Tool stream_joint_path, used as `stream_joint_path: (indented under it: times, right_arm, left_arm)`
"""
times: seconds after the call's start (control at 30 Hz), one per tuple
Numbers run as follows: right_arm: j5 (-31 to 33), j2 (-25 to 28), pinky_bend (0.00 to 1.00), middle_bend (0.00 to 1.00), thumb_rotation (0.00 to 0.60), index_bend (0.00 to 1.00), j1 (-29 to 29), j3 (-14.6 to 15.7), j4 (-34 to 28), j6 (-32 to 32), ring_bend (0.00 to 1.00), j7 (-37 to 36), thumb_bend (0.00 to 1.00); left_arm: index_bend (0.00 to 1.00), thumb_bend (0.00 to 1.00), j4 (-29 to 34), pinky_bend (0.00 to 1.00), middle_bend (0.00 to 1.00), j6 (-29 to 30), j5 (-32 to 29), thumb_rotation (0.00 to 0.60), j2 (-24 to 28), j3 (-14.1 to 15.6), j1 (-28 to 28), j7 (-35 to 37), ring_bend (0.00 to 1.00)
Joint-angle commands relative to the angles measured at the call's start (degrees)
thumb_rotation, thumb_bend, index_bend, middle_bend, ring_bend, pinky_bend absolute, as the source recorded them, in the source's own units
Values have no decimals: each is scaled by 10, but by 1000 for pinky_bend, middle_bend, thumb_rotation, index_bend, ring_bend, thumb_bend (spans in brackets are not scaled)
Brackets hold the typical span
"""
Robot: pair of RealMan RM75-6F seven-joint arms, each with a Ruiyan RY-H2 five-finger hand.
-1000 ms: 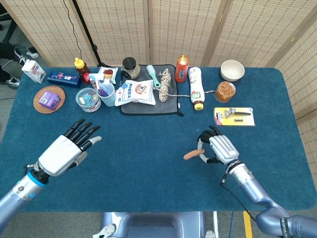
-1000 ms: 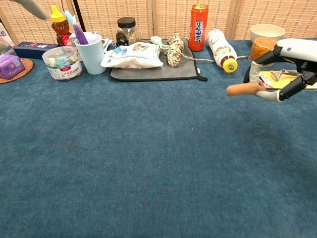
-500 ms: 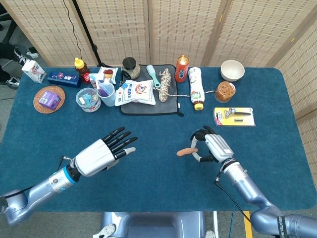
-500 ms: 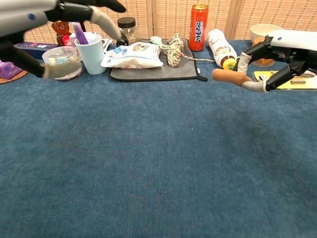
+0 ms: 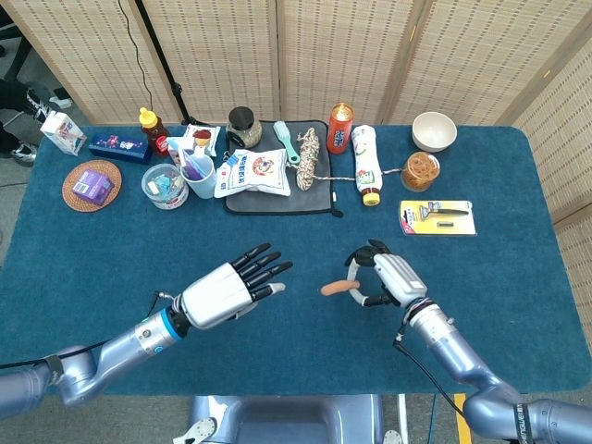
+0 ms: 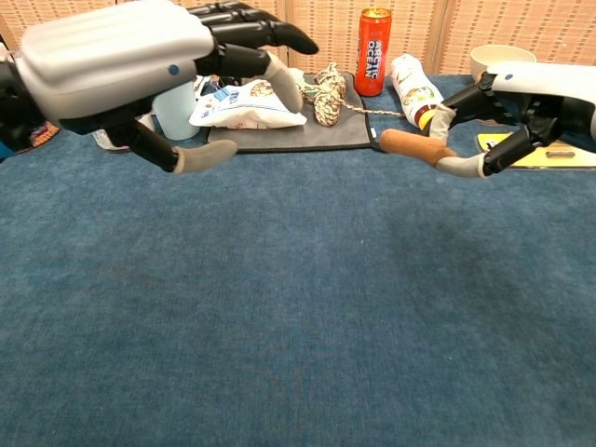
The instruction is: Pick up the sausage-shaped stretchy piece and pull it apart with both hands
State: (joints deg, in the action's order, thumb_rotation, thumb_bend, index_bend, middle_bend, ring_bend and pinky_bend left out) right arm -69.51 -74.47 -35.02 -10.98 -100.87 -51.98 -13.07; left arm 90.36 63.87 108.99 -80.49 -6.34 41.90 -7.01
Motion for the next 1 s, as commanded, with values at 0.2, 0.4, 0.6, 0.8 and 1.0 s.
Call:
stream_joint_path:
  times: [0.2, 0.4, 0.6, 0.8, 1.0]
  right_arm:
    - [-2, -6, 0, 314, 600, 741, -4, -3, -3, 5, 200, -6, 494]
    - [-2, -8, 0, 313, 600, 740, -7, -4, -6, 9, 200, -12, 494]
    - [-3, -11, 0, 312, 600, 739, -10, -5, -10, 11, 200, -15, 494]
    - [-1, -18, 0, 312, 600, 739, -15, -7, -10, 14, 200, -14, 494]
    - [0, -23, 0, 312, 600, 739, -15, -7, -12, 14, 204, -17, 494]
  left_arm:
    - [292, 390, -9, 0, 77, -9, -30, 600, -39, -8, 15, -23, 19]
    - [292, 350, -11, 0, 76, -15, -55, 600, -61, -15, 23, -32, 21]
    - [304, 351, -14, 0, 77, -21, -68, 600, -75, -16, 32, -44, 27]
    - [318, 351, -15, 0, 88, -22, -78, 600, -91, -16, 39, -54, 34]
    - [334, 350, -17, 0, 97, -20, -90, 600, -109, -19, 45, -60, 38]
